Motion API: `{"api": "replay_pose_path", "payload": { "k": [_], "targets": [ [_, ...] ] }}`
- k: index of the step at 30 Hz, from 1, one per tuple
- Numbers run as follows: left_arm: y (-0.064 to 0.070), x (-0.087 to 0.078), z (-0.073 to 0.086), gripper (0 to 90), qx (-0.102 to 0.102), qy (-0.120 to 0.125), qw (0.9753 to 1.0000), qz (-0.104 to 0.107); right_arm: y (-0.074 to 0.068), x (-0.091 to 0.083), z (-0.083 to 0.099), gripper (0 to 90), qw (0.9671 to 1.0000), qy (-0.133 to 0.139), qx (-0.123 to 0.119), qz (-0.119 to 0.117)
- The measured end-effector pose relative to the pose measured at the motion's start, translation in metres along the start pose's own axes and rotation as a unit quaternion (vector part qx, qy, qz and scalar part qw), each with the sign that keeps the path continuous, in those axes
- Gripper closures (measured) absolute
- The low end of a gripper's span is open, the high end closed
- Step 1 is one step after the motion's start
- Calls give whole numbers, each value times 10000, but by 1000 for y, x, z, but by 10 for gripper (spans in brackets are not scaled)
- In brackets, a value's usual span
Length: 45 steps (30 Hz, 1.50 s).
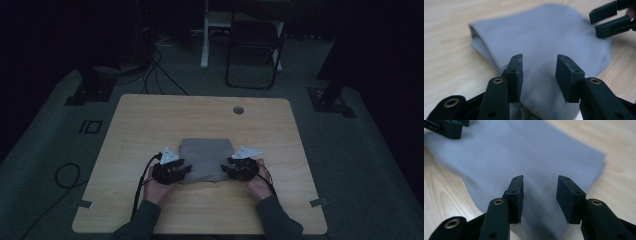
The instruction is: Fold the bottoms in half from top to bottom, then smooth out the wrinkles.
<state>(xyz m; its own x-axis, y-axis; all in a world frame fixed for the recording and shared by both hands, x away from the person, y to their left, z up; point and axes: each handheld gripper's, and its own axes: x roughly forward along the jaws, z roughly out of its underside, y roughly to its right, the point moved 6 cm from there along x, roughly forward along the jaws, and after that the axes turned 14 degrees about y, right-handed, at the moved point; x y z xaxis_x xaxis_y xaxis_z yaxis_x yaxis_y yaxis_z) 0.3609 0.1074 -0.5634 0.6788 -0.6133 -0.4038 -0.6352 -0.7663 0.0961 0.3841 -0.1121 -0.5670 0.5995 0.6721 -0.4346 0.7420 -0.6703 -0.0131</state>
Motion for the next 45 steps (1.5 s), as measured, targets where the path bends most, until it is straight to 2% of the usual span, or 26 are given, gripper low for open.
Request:
{"api": "replay_pose_path", "payload": {
  "k": [8,17,21,24,28,33,40,45],
  "targets": [
    [-1,3,14,556,-112,-40,9999,23,-3,4,8,549,9999,-45,103,-14],
    [4,3,24,522,-89,-192,9997,95,-3,5,16,536,9997,-127,197,-83],
    [5,3,27,516,23,-296,9995,52,-5,5,20,536,9995,-225,178,-92],
    [6,2,30,514,58,-367,9993,8,-8,3,24,537,9996,-294,23,-46],
    [5,2,31,515,205,-409,9989,-52,-9,2,25,544,9993,-332,-167,16],
    [2,5,30,515,233,-389,9989,-112,-8,3,26,549,9992,-317,-239,74],
    [-4,12,26,515,209,-398,9988,-204,-1,7,24,549,9993,-263,-165,206],
    [-11,24,19,516,199,-410,9986,-271,6,12,22,549,9990,-238,-103,377]
  ]
}}
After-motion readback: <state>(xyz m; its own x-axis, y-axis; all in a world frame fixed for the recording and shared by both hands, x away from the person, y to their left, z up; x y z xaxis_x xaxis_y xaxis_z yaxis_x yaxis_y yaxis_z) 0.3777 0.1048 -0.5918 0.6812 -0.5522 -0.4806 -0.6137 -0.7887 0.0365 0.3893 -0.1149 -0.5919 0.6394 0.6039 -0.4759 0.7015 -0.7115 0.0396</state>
